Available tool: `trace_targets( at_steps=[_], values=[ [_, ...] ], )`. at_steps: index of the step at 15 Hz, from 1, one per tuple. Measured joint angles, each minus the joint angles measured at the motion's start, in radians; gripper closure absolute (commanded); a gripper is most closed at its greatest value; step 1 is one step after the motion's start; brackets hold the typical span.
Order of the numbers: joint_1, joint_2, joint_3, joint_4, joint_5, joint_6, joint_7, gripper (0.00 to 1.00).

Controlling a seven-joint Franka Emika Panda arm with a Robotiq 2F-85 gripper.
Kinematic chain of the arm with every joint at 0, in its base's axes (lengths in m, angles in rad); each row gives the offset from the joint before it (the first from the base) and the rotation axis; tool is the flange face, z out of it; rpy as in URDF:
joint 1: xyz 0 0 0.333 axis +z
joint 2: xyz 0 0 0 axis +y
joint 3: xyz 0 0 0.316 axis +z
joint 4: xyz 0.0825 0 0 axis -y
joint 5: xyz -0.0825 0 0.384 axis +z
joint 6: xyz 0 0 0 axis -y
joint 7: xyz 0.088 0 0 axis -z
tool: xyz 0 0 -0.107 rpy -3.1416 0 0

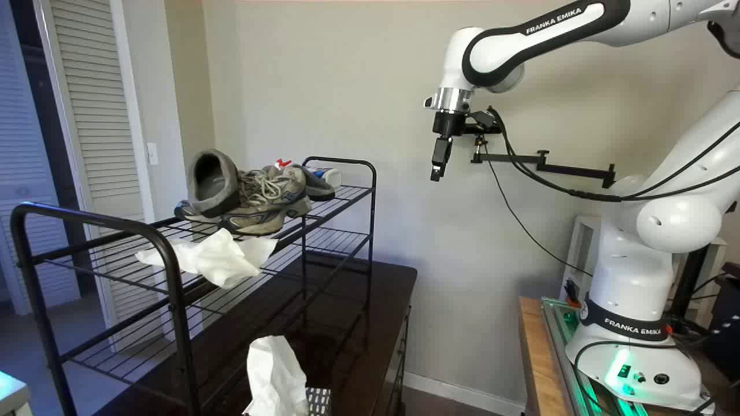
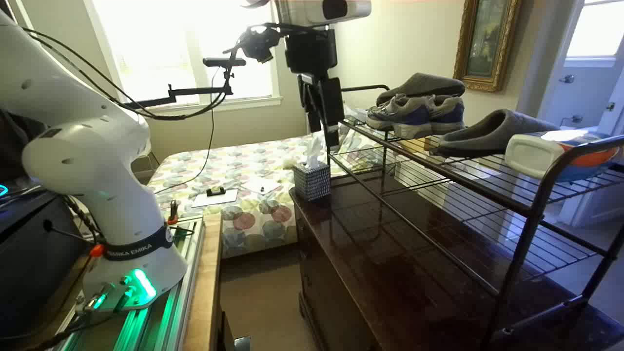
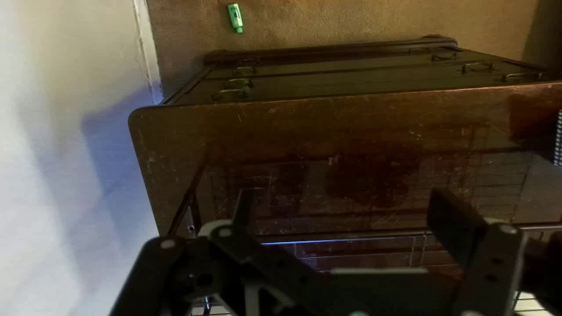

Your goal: Put the tissue dispenser on the rack

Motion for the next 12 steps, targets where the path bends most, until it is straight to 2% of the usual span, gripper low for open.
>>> trace_targets(
  at_steps=[8,12],
  values=[
    [0.006,-0.002,0.014,-0.013,0.021,-0.001,0.012,0.0],
    [0.028,-0.044,0.096,-0.1,0.081,-0.004,0.123,0.0]
  ],
)
